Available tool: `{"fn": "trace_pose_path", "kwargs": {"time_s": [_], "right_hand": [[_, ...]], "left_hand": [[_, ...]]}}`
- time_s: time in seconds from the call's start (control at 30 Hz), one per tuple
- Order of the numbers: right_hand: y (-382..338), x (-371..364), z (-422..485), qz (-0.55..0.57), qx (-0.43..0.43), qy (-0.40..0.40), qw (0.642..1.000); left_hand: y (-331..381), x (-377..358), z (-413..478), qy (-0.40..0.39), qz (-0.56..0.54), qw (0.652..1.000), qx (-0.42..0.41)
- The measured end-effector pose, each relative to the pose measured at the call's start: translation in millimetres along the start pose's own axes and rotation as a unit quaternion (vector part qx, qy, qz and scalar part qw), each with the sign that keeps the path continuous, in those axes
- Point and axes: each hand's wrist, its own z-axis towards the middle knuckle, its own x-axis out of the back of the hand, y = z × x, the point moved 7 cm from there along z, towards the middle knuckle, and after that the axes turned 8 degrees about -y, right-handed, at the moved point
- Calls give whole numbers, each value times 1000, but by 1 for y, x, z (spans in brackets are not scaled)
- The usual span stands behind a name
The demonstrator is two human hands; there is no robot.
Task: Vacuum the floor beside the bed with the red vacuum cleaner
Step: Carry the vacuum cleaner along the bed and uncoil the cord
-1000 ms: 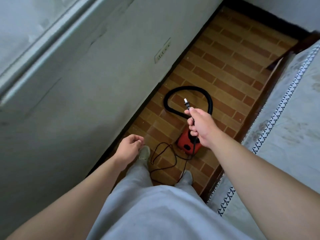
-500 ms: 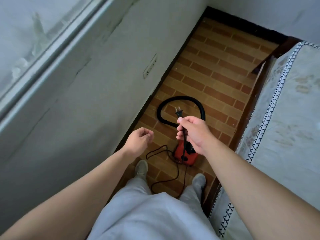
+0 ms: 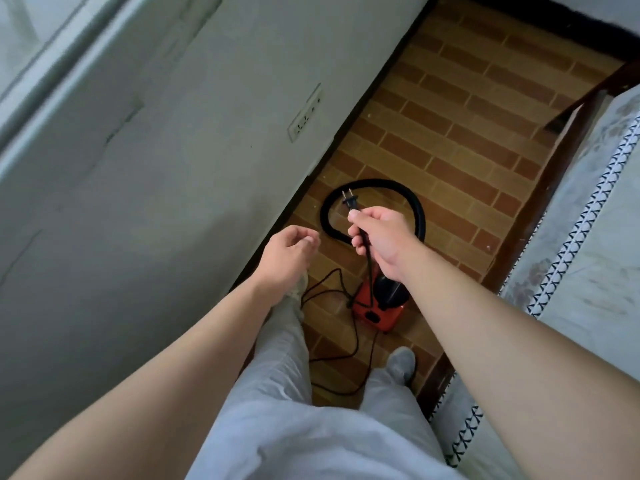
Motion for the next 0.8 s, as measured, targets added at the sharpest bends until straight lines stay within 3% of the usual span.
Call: {"fn": "trace_pose_path", "kwargs": {"time_s": [0.4, 0.67, 0.8], "right_hand": [[-27, -16, 202, -61, -40, 69, 995], [-33, -30, 357, -92, -8, 31, 995], [-39, -32, 418, -176, 33, 19, 984]], "left_hand": [[11, 51, 216, -46, 82, 995, 28], [-14, 75, 343, -14, 60, 997, 44], [-29, 72, 389, -8, 36, 998, 41]]}}
